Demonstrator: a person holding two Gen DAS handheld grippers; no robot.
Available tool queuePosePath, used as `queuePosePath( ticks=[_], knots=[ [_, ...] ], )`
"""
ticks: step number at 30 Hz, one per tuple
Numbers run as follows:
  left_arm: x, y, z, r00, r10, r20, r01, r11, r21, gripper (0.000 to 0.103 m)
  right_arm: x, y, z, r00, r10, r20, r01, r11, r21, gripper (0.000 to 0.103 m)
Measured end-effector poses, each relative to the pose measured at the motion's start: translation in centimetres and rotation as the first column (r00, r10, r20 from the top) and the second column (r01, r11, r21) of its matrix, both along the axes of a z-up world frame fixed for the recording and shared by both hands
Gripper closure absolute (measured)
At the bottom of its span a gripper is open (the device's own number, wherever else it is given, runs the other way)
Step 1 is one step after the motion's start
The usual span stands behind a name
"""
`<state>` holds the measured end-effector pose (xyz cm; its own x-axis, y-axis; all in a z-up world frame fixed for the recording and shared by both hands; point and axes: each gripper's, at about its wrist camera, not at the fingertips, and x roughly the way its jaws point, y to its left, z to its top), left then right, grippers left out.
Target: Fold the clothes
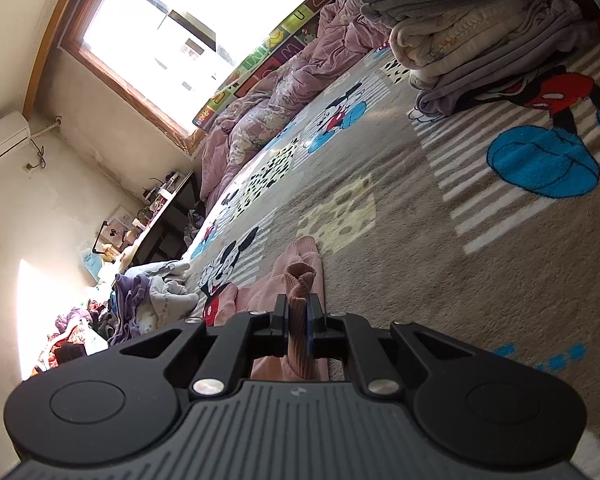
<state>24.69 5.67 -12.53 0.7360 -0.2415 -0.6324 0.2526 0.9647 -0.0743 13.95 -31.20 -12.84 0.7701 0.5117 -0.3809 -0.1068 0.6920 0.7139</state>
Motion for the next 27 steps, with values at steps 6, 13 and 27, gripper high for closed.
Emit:
queuePosePath(
  ticks=[6,13,27],
  knots=[
    [4.8,-0.5,-2.4,0.996,-0.036,-0.077,0.040,0.998,0.051,0.085,0.1,-0.3,0.1,1.000,0.019,-0.014,-0.019,1.000,-0.011,0.093],
    [-3.4,0.3,0.2,0.991,-0.129,0.031,0.128,0.991,0.030,0.083,0.9,-0.2,1.1,0.999,0.000,-0.049,0.003,0.998,0.067,0.093],
    [-22.7,-2.8,0.9,0.883,-0.448,0.142,0.432,0.892,0.131,0.041,4.5,3.7,5.2,0.996,-0.037,-0.087,0.052,0.982,0.181,0.093]
  ],
)
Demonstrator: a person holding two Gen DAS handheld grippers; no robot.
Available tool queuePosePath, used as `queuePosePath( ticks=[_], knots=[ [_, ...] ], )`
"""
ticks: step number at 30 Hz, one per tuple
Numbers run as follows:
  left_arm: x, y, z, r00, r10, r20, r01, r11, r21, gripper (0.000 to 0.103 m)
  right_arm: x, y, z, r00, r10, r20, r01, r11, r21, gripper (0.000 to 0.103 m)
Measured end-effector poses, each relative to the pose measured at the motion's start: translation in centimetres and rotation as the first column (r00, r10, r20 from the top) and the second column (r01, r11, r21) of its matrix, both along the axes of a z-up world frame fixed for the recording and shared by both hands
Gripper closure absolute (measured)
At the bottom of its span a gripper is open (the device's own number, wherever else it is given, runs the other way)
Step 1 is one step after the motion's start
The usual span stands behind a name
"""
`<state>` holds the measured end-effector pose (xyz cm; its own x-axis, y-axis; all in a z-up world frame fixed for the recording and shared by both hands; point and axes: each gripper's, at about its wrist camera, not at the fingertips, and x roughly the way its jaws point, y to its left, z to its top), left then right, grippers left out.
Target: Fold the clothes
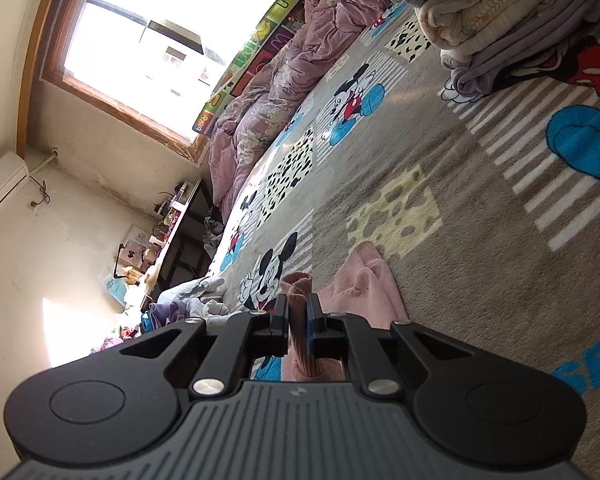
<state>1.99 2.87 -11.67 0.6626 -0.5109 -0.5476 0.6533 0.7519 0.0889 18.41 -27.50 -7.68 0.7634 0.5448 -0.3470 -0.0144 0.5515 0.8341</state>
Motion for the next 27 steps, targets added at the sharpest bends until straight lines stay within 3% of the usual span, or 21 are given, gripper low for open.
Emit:
queuePosePath(
  ticks=[3,6,8,9,12,15,18,19,21,22,25,27],
  knots=[
    [0.2,-0.5,-2.0,0.999,0.014,-0.037,-0.013,0.999,0.042,0.048,1.0,1.1,0.7,1.000,-0.020,-0.006,0.020,0.999,0.025,0.093],
    [1.0,0.1,-3.3,0.997,0.044,-0.060,-0.041,0.998,0.056,0.069,2.3,2.3,1.4,1.000,-0.031,-0.003,0.031,0.999,0.017,0.093],
    [1.6,0.6,-3.8,0.995,0.068,-0.077,-0.064,0.996,0.055,0.091,3.2,3.0,1.5,1.000,-0.027,-0.008,0.027,1.000,-0.009,0.093],
    [2.0,1.2,-3.9,0.990,0.089,-0.106,-0.087,0.996,0.021,0.093,3.6,3.3,1.3,1.000,-0.023,-0.016,0.023,1.000,-0.020,0.093],
    [3.4,3.4,-3.8,0.969,0.138,-0.207,-0.165,0.979,-0.121,0.093,5.1,3.9,0.2,0.998,-0.034,-0.055,0.030,0.997,-0.071,0.093],
    [3.0,3.8,-3.1,0.979,0.095,-0.178,-0.127,0.976,-0.178,0.093,6.3,3.6,-0.7,0.994,-0.067,-0.090,0.056,0.991,-0.118,0.093],
    [1.8,2.2,-3.0,0.991,0.043,-0.130,-0.058,0.992,-0.113,0.093,5.4,2.4,-0.7,0.991,-0.085,-0.104,0.067,0.983,-0.171,0.082],
    [1.7,1.6,-3.3,0.992,0.039,-0.120,-0.047,0.996,-0.071,0.093,4.8,2.1,-0.8,0.991,-0.083,-0.101,0.060,0.977,-0.205,0.065],
    [1.6,0.8,-3.9,0.994,0.030,-0.107,-0.031,1.000,-0.004,0.093,2.9,1.6,-1.1,0.992,-0.088,-0.091,0.056,0.950,-0.308,0.043],
    [1.5,0.6,-4.1,0.994,0.027,-0.104,-0.025,0.999,0.020,0.091,1.8,1.2,-1.6,0.993,-0.079,-0.083,0.044,0.933,-0.357,0.039],
    [0.9,0.7,-4.0,0.996,0.007,-0.088,-0.005,1.000,0.025,0.069,-0.7,0.8,-3.0,0.994,-0.079,-0.077,0.031,0.871,-0.490,0.037],
    [0.6,0.8,-4.0,0.997,-0.007,-0.077,0.009,1.000,0.028,0.062,-1.4,0.0,-4.5,0.991,-0.078,-0.105,0.019,0.879,-0.476,0.036]
  ],
)
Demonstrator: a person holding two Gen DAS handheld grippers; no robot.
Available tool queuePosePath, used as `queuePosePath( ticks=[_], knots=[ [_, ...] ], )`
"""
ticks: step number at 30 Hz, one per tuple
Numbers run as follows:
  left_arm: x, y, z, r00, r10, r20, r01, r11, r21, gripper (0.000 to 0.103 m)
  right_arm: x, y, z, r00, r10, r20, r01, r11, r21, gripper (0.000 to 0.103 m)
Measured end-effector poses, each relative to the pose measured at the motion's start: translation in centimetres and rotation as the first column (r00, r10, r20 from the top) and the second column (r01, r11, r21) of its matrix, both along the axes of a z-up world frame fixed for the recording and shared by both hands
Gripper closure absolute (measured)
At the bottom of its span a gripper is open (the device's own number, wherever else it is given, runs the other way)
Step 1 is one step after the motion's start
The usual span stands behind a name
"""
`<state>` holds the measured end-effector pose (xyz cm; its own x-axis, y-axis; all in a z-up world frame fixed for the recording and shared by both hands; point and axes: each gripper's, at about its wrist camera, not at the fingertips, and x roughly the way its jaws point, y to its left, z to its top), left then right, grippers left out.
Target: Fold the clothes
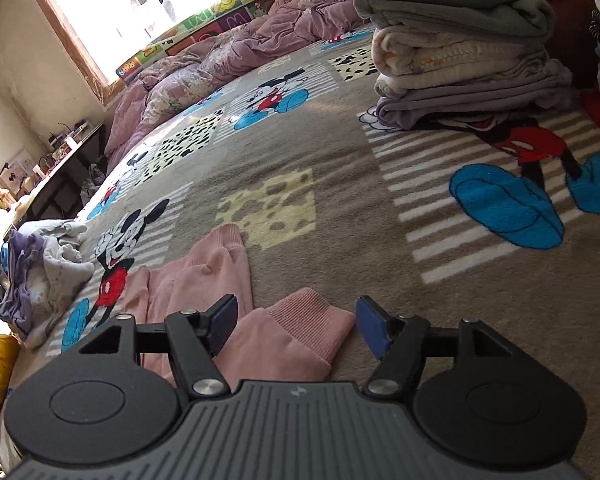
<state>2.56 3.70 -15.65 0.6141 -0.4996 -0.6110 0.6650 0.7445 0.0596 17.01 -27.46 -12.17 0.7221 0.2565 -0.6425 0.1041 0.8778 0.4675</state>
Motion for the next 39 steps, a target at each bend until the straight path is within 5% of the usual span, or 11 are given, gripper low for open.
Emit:
queuePosePath(
  ticks=[6,8,10,12,17,23,31,39],
  knots=[
    [-0.7,-0.1,0.1,1.000,-0.027,0.016,0.026,1.000,0.015,0.061,-0.3,-1.0,-3.2,0.996,-0.038,-0.075,0.050,0.985,0.167,0.042],
    [-0.6,-0.1,0.1,1.000,-0.023,0.015,0.023,1.000,0.014,0.062,-0.1,-0.8,-3.8,0.997,-0.032,-0.077,0.048,0.975,0.219,0.058],
    [-0.4,-0.2,0.0,1.000,-0.030,0.007,0.029,0.999,0.016,0.062,0.1,-0.6,-4.4,0.997,-0.025,-0.079,0.046,0.962,0.270,0.086],
    [-0.4,-0.3,-0.2,1.000,-0.031,-0.001,0.031,0.999,0.019,0.062,0.3,-0.6,-4.4,0.998,-0.013,-0.058,0.030,0.951,0.308,0.094],
    [-0.2,-0.3,-0.5,0.999,-0.033,-0.022,0.034,0.999,0.027,0.062,1.3,0.2,-2.1,1.000,-0.027,-0.014,0.030,0.904,0.427,0.096],
    [0.3,0.5,-0.4,0.999,-0.008,-0.050,0.007,1.000,-0.017,0.062,5.0,3.9,1.2,1.000,-0.001,0.017,-0.007,0.885,0.466,0.096],
    [1.3,1.8,-0.7,0.993,0.012,-0.118,-0.023,0.995,-0.092,0.062,10.0,10.9,1.6,0.998,0.066,0.003,-0.063,0.925,0.375,0.096],
    [1.5,2.1,-1.0,0.988,-0.015,-0.151,-0.002,0.994,-0.112,0.062,10.4,14.1,2.0,0.989,0.139,0.051,-0.147,0.959,0.244,0.096]
  ],
)
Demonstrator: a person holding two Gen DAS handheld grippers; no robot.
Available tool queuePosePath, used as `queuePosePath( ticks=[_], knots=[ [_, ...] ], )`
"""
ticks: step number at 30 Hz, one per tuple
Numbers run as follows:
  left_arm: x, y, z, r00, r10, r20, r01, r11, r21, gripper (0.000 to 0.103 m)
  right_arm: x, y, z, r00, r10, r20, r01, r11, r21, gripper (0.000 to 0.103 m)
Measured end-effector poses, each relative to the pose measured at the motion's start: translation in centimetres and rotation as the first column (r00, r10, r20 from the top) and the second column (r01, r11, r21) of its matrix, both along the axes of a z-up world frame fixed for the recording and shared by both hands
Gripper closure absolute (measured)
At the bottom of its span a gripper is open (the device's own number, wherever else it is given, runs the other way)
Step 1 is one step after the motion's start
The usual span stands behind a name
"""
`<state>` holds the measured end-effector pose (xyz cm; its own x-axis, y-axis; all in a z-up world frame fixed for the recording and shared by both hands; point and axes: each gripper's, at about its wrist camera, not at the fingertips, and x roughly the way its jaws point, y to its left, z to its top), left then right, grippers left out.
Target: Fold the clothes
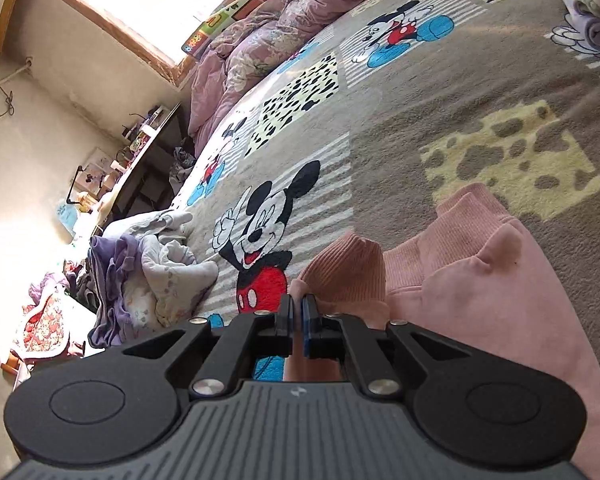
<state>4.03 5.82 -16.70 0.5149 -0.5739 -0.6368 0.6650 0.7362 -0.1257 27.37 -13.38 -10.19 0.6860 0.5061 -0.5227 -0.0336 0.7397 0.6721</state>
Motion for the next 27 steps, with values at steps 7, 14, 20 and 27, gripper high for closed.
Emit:
queuePosePath(
  ticks=[7,14,20,27],
  knots=[
    [-0.3,-0.2,-0.1,1.000,-0.015,-0.005,0.015,1.000,0.014,0.056,0.3,2.7,0.4,0.997,0.064,0.052,-0.057,0.991,-0.117,0.091],
    [-0.5,0.6,0.6,1.000,-0.006,-0.006,0.006,1.000,-0.002,0.054,-2.7,0.9,2.6,0.968,0.125,0.218,-0.073,0.970,-0.231,0.068],
    [0.8,4.3,3.7,0.989,0.148,-0.002,-0.146,0.979,-0.144,0.053,-8.7,-2.4,2.9,0.940,0.181,0.289,-0.088,0.947,-0.309,0.064],
    [13.5,7.0,4.5,0.934,0.341,-0.102,-0.354,0.921,-0.165,0.056,-17.8,5.1,-0.9,0.827,0.485,0.282,-0.250,0.768,-0.589,0.066]
  ],
)
